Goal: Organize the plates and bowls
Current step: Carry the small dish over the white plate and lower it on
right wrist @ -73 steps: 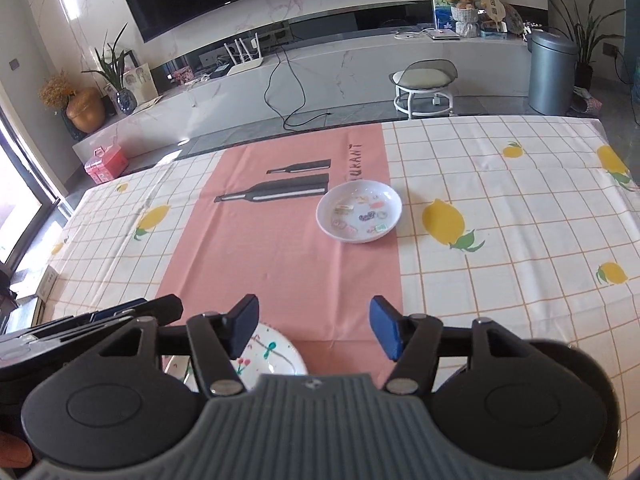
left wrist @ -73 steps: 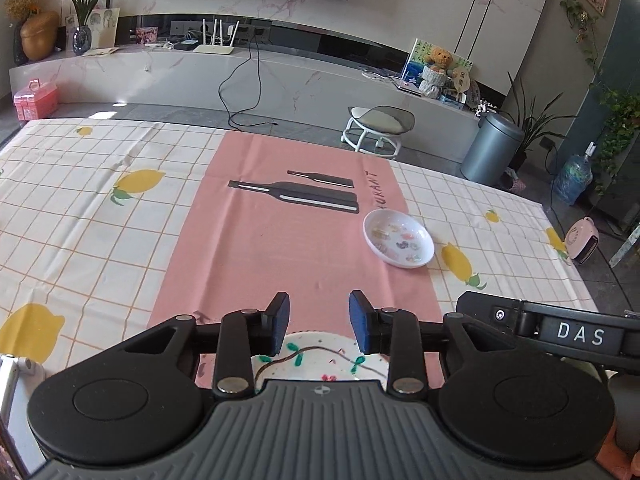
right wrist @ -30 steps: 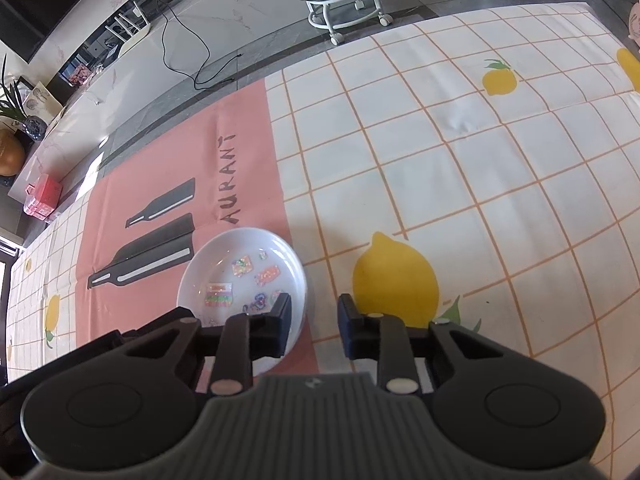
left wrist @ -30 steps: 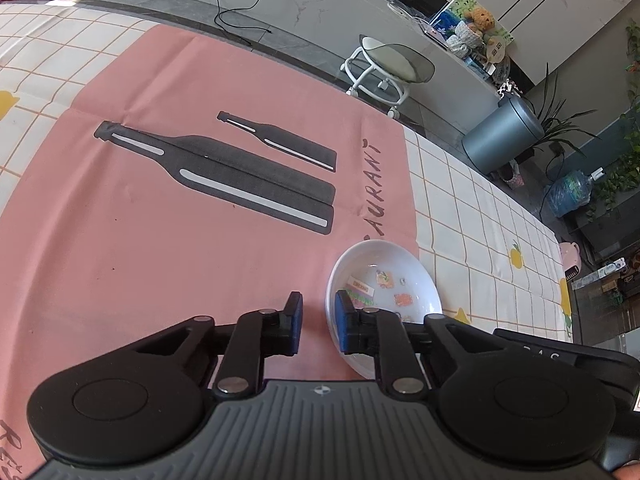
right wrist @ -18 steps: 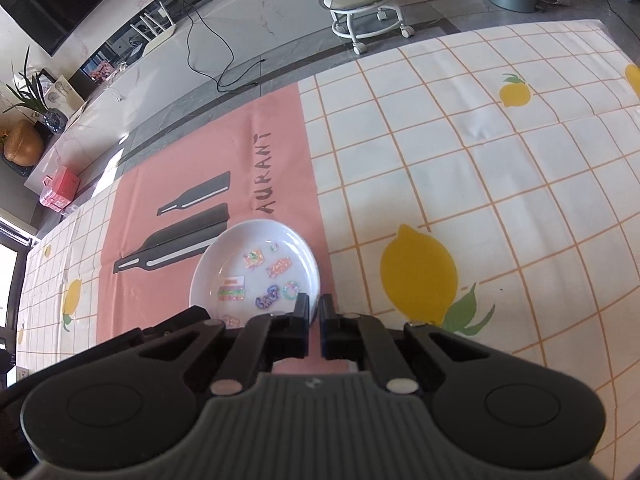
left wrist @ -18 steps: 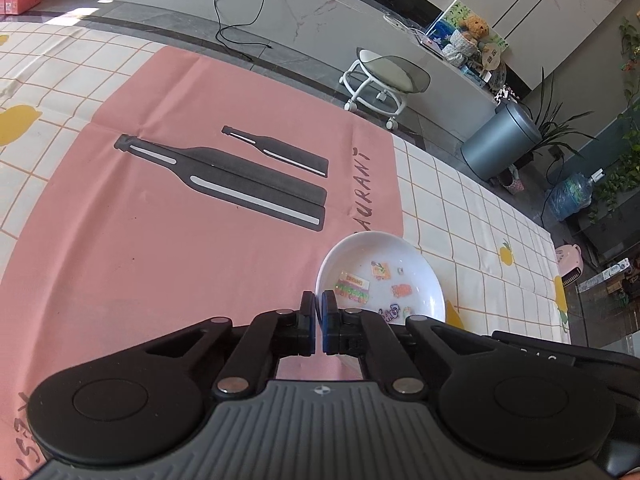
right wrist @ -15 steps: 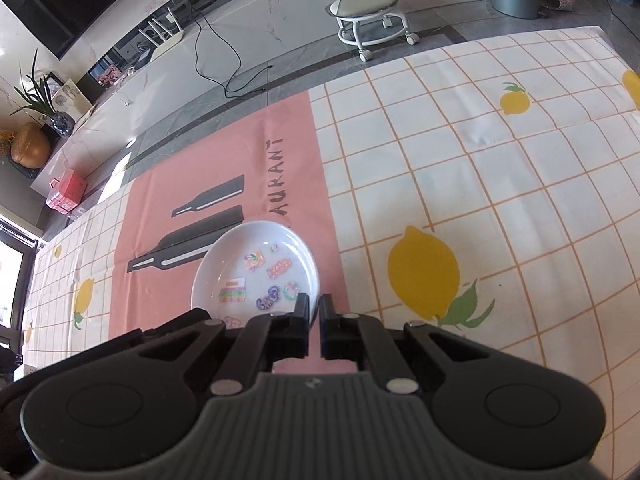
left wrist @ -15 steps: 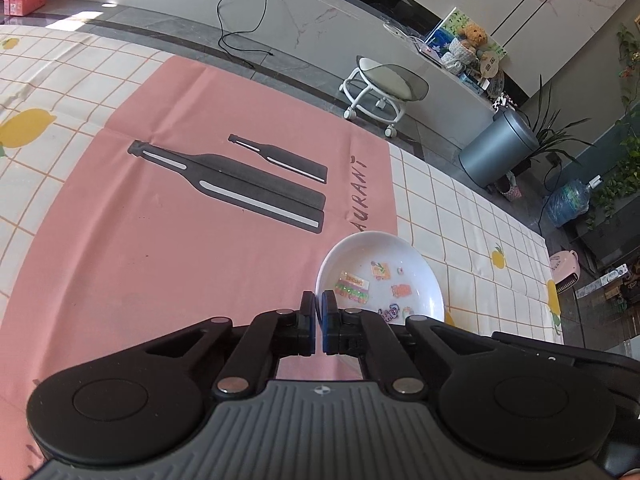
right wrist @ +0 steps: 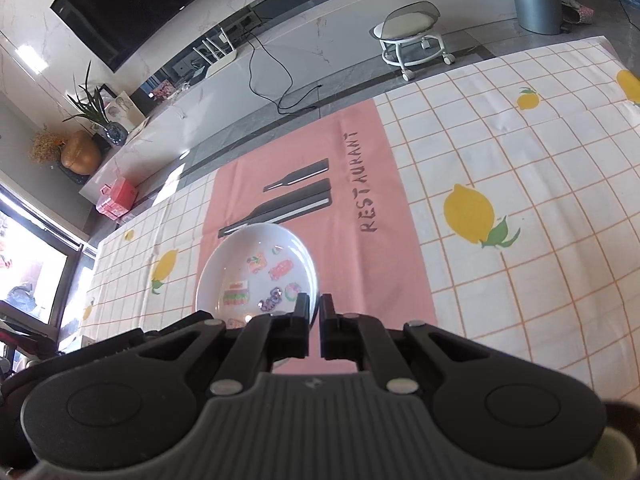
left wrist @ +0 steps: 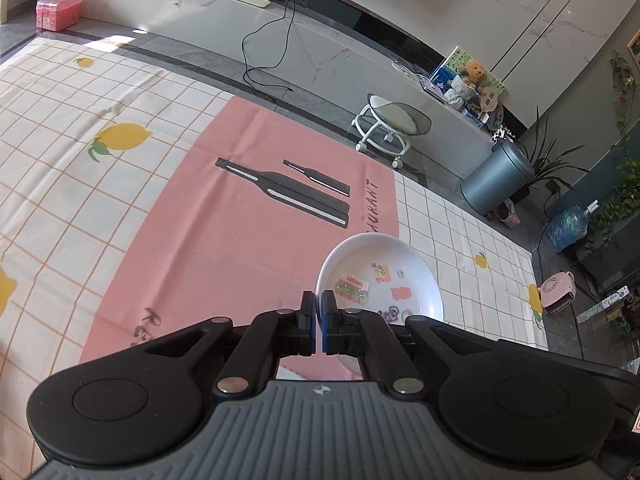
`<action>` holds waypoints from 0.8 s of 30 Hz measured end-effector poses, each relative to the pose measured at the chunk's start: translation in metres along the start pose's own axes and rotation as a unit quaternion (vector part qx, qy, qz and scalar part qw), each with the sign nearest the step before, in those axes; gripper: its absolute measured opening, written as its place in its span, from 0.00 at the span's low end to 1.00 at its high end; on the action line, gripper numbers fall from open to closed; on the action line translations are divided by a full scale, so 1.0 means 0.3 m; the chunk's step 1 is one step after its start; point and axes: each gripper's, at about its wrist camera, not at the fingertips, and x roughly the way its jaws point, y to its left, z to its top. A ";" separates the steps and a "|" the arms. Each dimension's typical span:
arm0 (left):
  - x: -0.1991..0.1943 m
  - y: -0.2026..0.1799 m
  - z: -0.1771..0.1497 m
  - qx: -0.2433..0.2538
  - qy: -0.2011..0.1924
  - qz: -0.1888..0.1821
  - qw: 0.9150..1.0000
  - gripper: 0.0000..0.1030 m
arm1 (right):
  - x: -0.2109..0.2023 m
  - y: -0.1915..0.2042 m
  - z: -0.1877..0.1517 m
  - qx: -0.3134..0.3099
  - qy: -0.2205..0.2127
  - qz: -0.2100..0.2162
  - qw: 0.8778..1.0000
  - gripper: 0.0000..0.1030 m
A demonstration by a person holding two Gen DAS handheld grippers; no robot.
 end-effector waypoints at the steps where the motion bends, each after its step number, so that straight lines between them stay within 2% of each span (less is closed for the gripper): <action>1: -0.016 0.013 -0.009 -0.004 0.000 0.000 1.000 0.02 | -0.012 0.009 -0.018 -0.001 -0.001 0.004 1.000 0.02; 8: -0.095 0.096 -0.092 -0.013 0.006 0.008 1.000 0.02 | -0.067 0.056 -0.168 -0.015 0.003 0.019 1.000 0.02; 15: -0.119 0.159 -0.187 -0.014 0.023 0.030 0.999 0.02 | -0.071 0.068 -0.307 -0.018 0.020 0.015 1.000 0.02; 24: -0.060 0.184 -0.262 -0.028 0.055 0.050 0.997 0.02 | -0.019 0.069 -0.387 -0.057 0.031 -0.030 0.997 0.02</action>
